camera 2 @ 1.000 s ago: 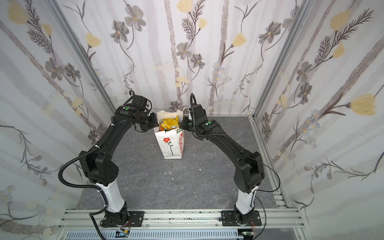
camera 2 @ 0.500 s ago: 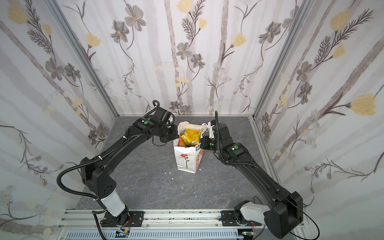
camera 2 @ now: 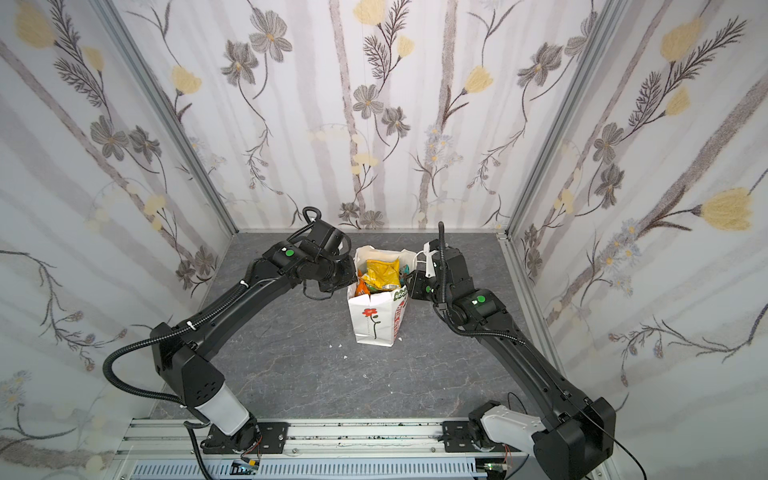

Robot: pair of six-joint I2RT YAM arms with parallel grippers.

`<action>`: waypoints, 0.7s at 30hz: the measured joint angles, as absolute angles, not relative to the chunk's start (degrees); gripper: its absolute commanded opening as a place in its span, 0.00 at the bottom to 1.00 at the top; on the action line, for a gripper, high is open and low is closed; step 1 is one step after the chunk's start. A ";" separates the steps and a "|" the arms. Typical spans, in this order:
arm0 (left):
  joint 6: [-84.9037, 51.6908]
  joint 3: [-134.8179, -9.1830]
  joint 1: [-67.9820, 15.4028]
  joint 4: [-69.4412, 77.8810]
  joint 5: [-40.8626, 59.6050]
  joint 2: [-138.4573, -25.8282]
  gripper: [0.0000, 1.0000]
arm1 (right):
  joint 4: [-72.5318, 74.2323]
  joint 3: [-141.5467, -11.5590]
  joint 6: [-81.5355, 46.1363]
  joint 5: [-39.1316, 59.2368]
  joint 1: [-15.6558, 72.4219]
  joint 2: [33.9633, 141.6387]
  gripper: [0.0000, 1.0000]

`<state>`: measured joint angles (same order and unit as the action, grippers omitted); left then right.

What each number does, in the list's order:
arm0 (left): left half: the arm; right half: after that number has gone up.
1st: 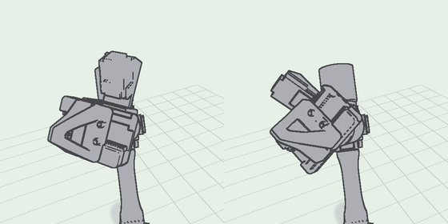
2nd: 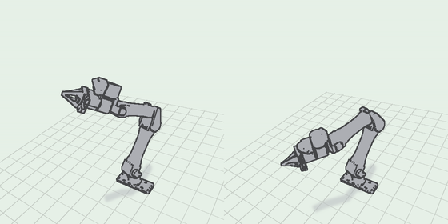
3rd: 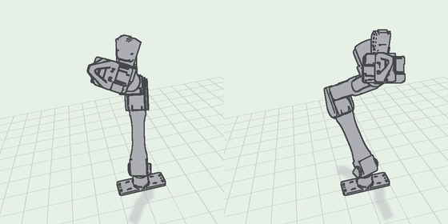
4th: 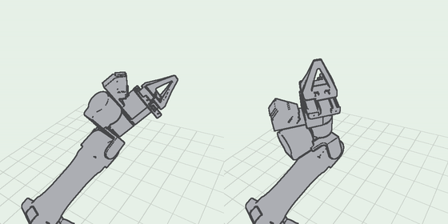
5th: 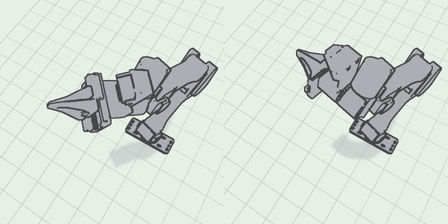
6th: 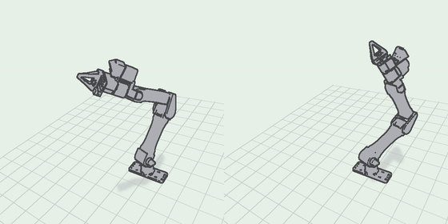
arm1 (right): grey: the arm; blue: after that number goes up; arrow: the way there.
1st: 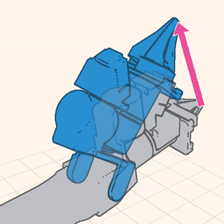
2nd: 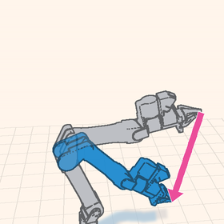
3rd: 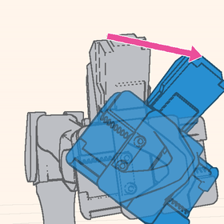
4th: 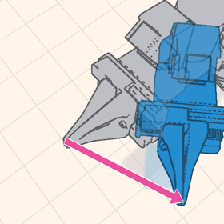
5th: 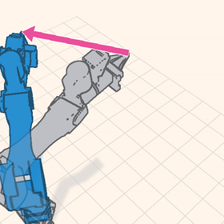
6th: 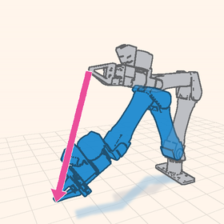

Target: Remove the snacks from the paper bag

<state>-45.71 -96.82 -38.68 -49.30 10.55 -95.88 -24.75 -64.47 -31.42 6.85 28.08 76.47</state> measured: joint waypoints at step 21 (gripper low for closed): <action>-38.44 -104.64 -39.92 -52.21 -0.45 -88.95 0.43 | -30.24 -77.93 -28.18 2.50 27.05 70.43 0.76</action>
